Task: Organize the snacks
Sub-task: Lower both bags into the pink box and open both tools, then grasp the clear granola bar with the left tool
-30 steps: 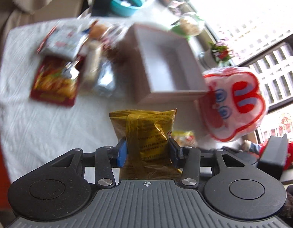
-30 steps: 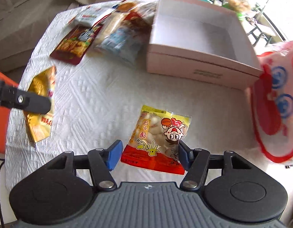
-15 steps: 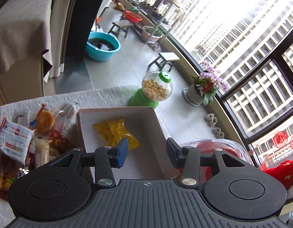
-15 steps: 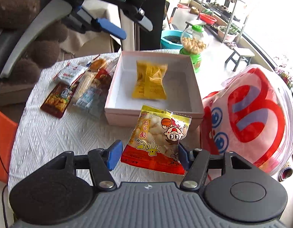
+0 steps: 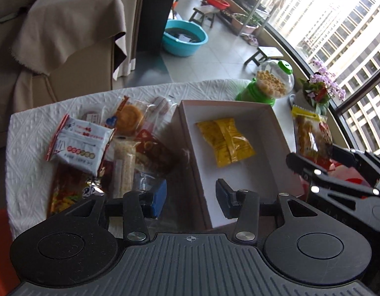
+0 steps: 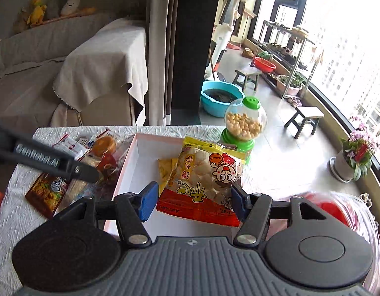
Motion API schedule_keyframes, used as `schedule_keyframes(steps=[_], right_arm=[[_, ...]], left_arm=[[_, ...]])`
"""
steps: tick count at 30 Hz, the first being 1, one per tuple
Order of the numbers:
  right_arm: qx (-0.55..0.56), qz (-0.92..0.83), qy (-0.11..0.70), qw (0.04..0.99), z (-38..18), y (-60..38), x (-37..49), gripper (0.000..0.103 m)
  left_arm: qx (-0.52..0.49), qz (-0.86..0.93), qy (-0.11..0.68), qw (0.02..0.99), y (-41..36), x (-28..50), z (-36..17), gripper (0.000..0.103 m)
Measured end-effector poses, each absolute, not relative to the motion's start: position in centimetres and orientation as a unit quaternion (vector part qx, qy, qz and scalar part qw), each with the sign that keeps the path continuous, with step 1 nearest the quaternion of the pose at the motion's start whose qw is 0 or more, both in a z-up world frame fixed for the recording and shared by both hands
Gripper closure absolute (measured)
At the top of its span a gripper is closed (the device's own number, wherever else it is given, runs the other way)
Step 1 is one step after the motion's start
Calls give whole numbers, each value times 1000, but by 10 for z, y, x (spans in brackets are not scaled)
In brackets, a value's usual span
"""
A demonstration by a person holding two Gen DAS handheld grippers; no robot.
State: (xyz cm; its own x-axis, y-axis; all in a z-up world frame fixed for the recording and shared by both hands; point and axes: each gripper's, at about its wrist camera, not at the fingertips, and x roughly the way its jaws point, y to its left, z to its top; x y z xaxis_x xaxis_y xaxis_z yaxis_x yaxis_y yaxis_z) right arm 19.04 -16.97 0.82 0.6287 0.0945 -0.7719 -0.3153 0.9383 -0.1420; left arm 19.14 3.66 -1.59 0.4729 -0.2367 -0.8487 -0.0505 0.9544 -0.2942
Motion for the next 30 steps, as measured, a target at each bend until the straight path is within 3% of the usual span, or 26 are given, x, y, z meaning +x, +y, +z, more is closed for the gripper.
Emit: schedule_keyframes(steps=[13, 30], right_arm=[[-83, 122, 527, 837, -37, -145, 236, 36], [-139, 157, 538, 816, -69, -50, 238, 36]], left_arm=[[-126, 39, 556, 821, 104, 172, -56, 54], [-120, 29, 591, 797, 142, 154, -120, 50]])
